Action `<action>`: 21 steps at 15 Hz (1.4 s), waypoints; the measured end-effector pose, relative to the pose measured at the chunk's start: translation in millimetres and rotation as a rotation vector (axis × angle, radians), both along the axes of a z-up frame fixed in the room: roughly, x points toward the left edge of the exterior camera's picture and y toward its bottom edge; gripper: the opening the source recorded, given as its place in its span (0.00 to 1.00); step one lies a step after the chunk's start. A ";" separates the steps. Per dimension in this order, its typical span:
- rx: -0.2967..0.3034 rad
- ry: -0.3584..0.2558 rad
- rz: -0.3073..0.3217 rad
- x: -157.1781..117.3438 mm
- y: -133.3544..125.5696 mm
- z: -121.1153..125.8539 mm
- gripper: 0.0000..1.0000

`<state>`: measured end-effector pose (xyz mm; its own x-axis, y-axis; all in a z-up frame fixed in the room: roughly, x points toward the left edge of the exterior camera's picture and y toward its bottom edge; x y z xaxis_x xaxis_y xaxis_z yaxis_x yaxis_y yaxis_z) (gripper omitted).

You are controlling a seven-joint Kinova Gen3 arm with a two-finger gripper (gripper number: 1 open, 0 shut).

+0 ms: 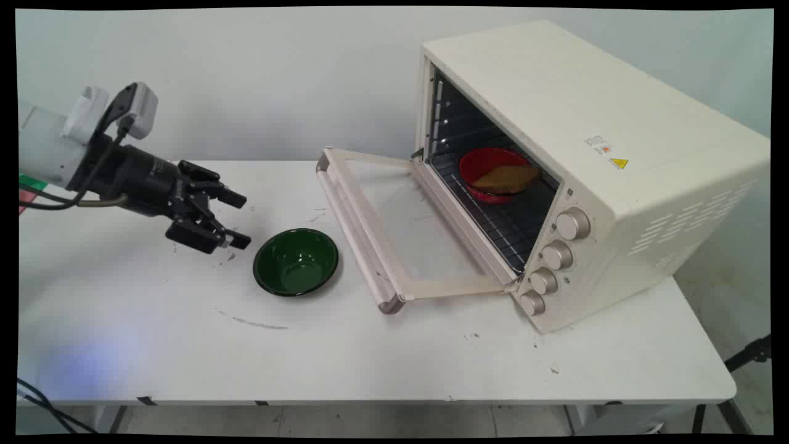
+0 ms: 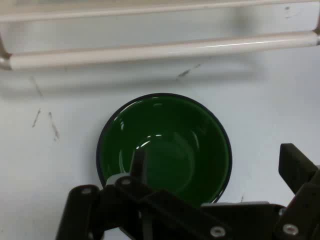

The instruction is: Close the oven

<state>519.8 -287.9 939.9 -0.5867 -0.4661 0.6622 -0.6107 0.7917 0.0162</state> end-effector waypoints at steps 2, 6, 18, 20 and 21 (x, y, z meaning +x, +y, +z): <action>0.000 -0.006 0.020 -3.2 -6.1 2.1 1.00; -0.016 -0.025 0.039 -16.6 -31.2 7.2 1.00; 0.019 -0.132 0.055 -60.4 -103.3 -58.2 1.00; 0.019 -0.140 0.057 -65.0 -111.5 -69.9 0.00; 0.018 -0.140 0.059 -67.4 -115.1 -74.7 0.00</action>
